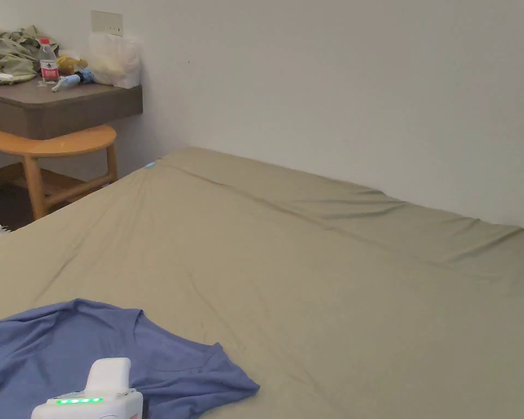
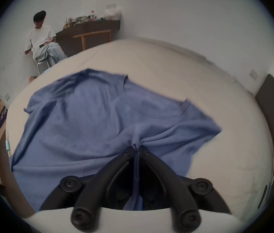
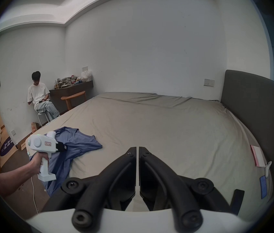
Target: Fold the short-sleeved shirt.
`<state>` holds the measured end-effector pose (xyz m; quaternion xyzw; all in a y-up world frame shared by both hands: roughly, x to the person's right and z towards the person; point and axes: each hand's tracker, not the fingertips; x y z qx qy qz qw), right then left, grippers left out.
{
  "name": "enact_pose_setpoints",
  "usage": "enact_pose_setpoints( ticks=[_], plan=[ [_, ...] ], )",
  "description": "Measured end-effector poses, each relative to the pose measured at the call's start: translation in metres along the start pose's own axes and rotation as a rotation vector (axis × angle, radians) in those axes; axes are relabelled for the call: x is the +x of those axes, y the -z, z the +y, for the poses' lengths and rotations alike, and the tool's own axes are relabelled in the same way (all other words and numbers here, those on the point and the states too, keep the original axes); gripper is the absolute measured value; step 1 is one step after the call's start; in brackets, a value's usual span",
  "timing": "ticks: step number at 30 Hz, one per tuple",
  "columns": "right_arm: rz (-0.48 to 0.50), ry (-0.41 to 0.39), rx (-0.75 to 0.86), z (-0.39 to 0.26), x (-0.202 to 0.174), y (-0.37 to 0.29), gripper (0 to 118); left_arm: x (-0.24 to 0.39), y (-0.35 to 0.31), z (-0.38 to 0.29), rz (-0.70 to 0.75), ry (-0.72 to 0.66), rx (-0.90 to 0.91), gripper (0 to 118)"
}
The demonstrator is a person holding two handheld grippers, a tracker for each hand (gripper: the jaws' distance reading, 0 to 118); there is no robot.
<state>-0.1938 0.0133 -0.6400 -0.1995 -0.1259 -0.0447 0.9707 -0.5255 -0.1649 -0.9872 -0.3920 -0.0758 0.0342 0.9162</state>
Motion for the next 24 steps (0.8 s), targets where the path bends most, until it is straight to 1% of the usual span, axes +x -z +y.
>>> enact_pose_setpoints(
  ticks=[3,6,9,12,14,17,20,23,24],
  plan=[
    [-0.032,0.008,0.02,0.003,0.015,-0.015,13,0.019,-0.036,0.014,-0.03,0.027,0.08,6],
    [-0.057,0.037,0.041,0.005,0.03,-0.033,13,0.041,-0.066,0.028,-0.079,0.06,0.112,6],
    [-0.077,0.067,0.072,0.006,0.043,-0.056,13,0.069,-0.098,0.038,-0.181,0.063,0.158,6],
    [-0.1,0.086,0.102,0.007,0.055,-0.08,12,0.113,-0.135,0.037,-0.273,0.13,0.203,6],
    [-0.12,0.095,0.116,0.007,0.064,-0.093,12,0.145,-0.157,0.029,-0.325,0.181,0.216,6],
    [-0.149,0.108,0.139,0.005,0.078,-0.115,12,0.197,-0.193,0.008,-0.469,0.231,0.217,6],
    [-0.176,0.12,0.155,0.004,0.091,-0.132,13,0.251,-0.227,-0.017,-0.616,0.341,0.201,6],
    [-0.203,0.133,0.168,0.001,0.102,-0.15,12,0.297,-0.258,-0.049,-0.758,0.381,0.152,6],
    [-0.214,0.135,0.173,0.0,0.105,-0.155,12,0.309,-0.266,-0.059,-0.785,0.379,0.128,6]
  ],
)
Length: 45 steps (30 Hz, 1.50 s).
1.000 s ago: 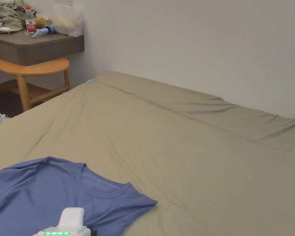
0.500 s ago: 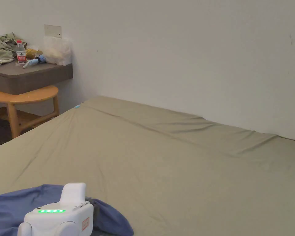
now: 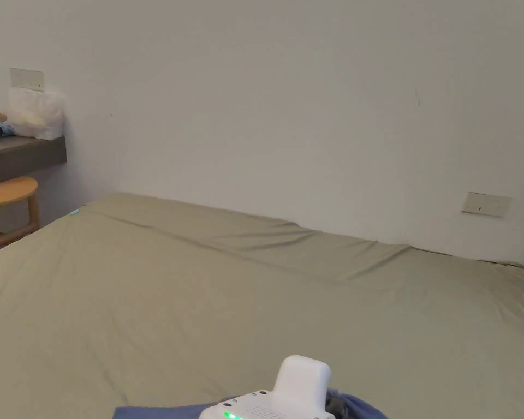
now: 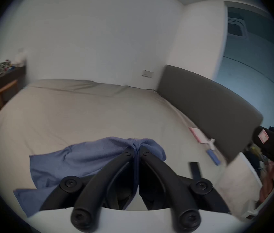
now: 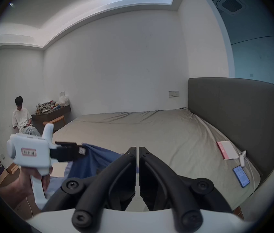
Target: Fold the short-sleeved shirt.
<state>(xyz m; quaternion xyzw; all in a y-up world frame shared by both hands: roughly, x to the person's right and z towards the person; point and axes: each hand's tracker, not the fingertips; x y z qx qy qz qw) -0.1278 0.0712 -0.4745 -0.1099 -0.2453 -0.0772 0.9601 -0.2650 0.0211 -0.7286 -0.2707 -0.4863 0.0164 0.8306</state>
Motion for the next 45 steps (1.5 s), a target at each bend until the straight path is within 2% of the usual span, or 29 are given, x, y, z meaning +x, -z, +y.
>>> enact_pose_setpoints(
  ticks=[5,10,11,12,13,14,16,21,24,28,29,30,31,32,33,34,36,38,41,42,43,45],
  plan=[
    [-0.065,0.006,0.032,0.001,0.026,-0.03,12,0.079,0.017,-0.037,-0.162,0.083,-0.091,6],
    [-0.12,0.039,0.028,-0.008,0.05,-0.048,12,0.116,0.04,-0.091,-0.246,0.038,-0.252,8],
    [-0.131,0.044,0.02,-0.01,0.054,-0.05,13,0.119,0.047,-0.103,-0.238,0.044,-0.3,28],
    [-0.137,0.049,0.014,-0.014,0.056,-0.051,12,0.119,0.053,-0.112,-0.238,0.044,-0.338,64],
    [-0.145,0.058,0.006,-0.017,0.06,-0.052,13,0.116,0.058,-0.121,-0.241,0.028,-0.38,89],
    [-0.149,0.069,-0.001,-0.019,0.062,-0.052,13,0.114,0.061,-0.128,-0.244,0.008,-0.408,98],
    [-0.152,0.088,-0.009,-0.022,0.065,-0.053,12,0.109,0.055,-0.13,-0.234,-0.018,-0.381,108],
    [-0.136,0.117,0.004,-0.017,0.059,-0.051,12,0.072,0.019,-0.089,-0.145,-0.037,-0.26,107],
    [-0.105,0.094,0.02,-0.011,0.046,-0.045,13,0.031,-0.023,-0.055,-0.052,-0.055,-0.138,107],
    [-0.039,0.055,0.038,-0.006,0.019,-0.032,13,-0.036,-0.087,-0.023,0.167,-0.067,-0.07,107],
    [-0.022,0.046,0.037,-0.005,0.012,-0.028,13,-0.053,-0.104,-0.02,0.218,-0.084,-0.04,100],
    [-0.008,0.041,0.037,-0.005,0.006,-0.025,12,-0.065,-0.121,-0.022,0.256,-0.093,-0.006,84],
    [0.011,0.036,0.038,-0.005,-0.002,-0.021,13,-0.078,-0.138,-0.023,0.302,-0.092,0.014,55],
    [0.029,0.033,0.038,-0.005,-0.009,-0.018,13,-0.087,-0.151,-0.025,0.357,-0.084,0.011,15],
    [0.042,0.031,0.039,-0.006,-0.015,-0.015,12,-0.096,-0.159,-0.029,0.413,-0.078,0.003,9],
    [0.055,0.031,0.038,-0.007,-0.021,-0.011,12,-0.106,-0.169,-0.035,0.481,-0.082,0.019,9],
    [0.083,0.032,0.025,-0.01,-0.032,-0.004,13,-0.128,-0.183,-0.043,0.476,-0.104,0.017,2],
    [0.113,0.029,0.007,-0.013,-0.043,0.004,13,-0.149,-0.186,-0.052,0.472,-0.197,0.01,2],
    [0.135,0.001,-0.02,-0.016,-0.056,0.014,12,-0.176,-0.173,-0.06,0.511,-0.221,-0.006,4],
    [0.138,-0.013,-0.024,-0.017,-0.059,0.016,13,-0.185,-0.162,-0.061,0.534,-0.227,-0.023,24],
    [0.138,-0.025,-0.029,-0.017,-0.062,0.018,13,-0.199,-0.149,-0.065,0.551,-0.238,-0.051,37],
    [0.141,-0.04,-0.042,-0.017,-0.064,0.024,12,-0.222,-0.119,-0.075,0.529,-0.29,-0.153,71]
  ],
)
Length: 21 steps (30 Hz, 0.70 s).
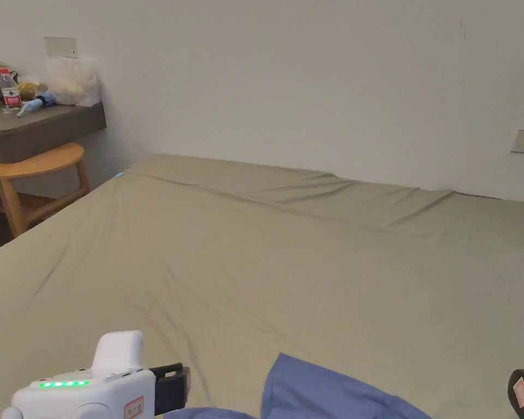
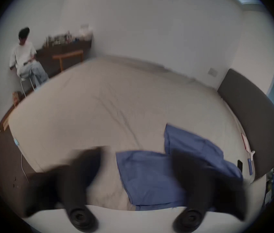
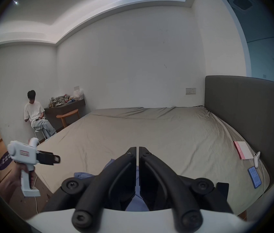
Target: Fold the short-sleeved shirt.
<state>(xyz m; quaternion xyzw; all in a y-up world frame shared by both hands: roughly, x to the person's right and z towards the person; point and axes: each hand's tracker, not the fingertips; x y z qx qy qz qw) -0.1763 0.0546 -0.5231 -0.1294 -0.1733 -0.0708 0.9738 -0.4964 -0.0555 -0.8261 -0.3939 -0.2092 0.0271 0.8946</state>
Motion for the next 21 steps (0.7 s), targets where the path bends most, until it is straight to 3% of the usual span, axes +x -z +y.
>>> enact_pose_setpoints(
  ticks=[1,2,10,11,12,13,14,15,16,19,20,21],
  plan=[
    [-0.002,-0.005,-0.005,0.0,0.0,0.002,13,-0.003,0.021,-0.005,-0.016,-0.019,-0.085,111],
    [-0.006,-0.012,-0.012,0.0,0.0,0.004,13,-0.005,0.038,-0.011,-0.077,-0.032,-0.053,117],
    [-0.086,-0.062,-0.077,-0.008,0.015,0.024,13,-0.005,0.167,-0.063,0.156,0.014,-0.254,115],
    [-0.089,-0.063,-0.089,-0.009,0.018,0.027,13,-0.005,0.174,-0.064,0.162,0.004,-0.303,101],
    [-0.086,-0.066,-0.101,-0.011,0.022,0.032,13,-0.007,0.171,-0.061,0.209,0.033,-0.33,96],
    [-0.079,-0.074,-0.121,-0.013,0.025,0.038,13,-0.007,0.16,-0.059,0.197,-0.01,-0.224,84],
    [-0.05,-0.094,-0.153,-0.015,0.029,0.048,12,-0.004,0.156,-0.056,0.164,-0.003,-0.219,45],
    [-0.018,-0.122,-0.192,-0.019,0.035,0.064,13,-0.001,0.154,-0.055,0.146,0.022,-0.241,16],
    [-0.005,-0.154,-0.241,-0.022,0.039,0.084,12,0.002,0.147,-0.05,0.138,0.03,-0.223,5],
    [0.087,-0.247,-0.442,-0.032,0.049,0.158,13,0.007,0.129,-0.045,0.06,0.006,-0.183,5],
    [0.112,-0.281,-0.493,-0.038,0.05,0.181,30,0.007,0.12,-0.043,0.036,-0.003,-0.166,5],
    [0.146,-0.318,-0.534,-0.047,0.05,0.207,61,0.009,0.11,-0.042,0.03,-0.007,-0.147,5]
  ],
)
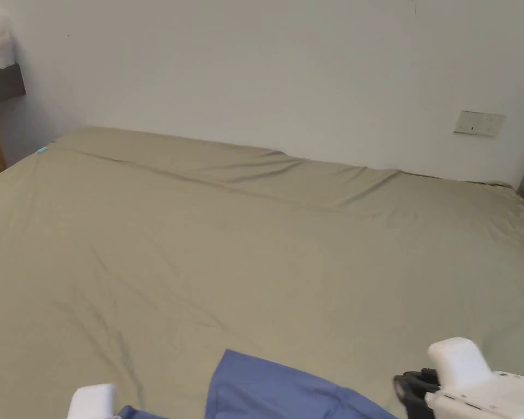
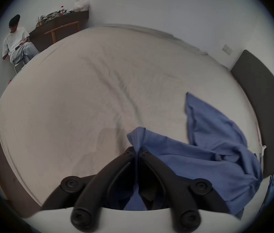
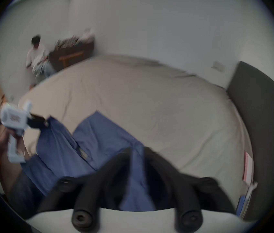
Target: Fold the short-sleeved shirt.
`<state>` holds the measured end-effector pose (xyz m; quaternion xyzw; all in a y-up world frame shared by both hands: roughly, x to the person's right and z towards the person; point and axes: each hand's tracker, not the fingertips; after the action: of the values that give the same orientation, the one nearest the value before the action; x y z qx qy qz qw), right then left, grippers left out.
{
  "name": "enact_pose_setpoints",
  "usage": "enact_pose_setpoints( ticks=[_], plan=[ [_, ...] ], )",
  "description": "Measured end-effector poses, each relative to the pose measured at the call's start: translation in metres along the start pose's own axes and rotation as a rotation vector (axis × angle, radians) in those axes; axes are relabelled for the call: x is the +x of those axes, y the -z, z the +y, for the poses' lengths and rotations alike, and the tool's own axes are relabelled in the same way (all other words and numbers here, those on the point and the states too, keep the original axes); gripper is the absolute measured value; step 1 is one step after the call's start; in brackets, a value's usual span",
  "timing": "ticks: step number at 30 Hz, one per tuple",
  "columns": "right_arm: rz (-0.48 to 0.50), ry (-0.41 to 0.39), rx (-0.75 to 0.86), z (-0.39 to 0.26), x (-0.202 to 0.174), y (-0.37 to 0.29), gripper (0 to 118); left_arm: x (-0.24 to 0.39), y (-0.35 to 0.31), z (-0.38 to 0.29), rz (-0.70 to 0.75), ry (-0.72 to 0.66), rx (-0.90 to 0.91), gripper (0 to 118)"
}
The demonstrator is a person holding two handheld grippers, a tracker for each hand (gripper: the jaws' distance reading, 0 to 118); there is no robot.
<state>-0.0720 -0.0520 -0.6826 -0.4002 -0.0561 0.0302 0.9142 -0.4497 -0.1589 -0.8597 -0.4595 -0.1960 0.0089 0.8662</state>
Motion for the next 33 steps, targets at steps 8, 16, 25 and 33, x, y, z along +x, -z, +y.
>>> enact_pose_setpoints(
  ticks=[8,16,25,33],
  plan=[
    [0.098,-0.019,-0.251,-0.004,0.003,0.186,91,0.002,-0.061,0.004,-0.081,-0.005,0.11,5],
    [0.098,0.054,-0.206,-0.015,-0.016,0.16,11,-0.006,-0.073,0.02,-0.094,-0.018,0.149,5],
    [0.056,0.246,0.189,0.056,0.064,-0.061,11,-0.022,-0.175,0.068,-0.082,0.023,0.367,5],
    [-0.048,0.364,0.502,0.087,0.143,-0.288,11,-0.031,-0.314,0.127,-0.067,0.081,0.622,5]
  ],
)
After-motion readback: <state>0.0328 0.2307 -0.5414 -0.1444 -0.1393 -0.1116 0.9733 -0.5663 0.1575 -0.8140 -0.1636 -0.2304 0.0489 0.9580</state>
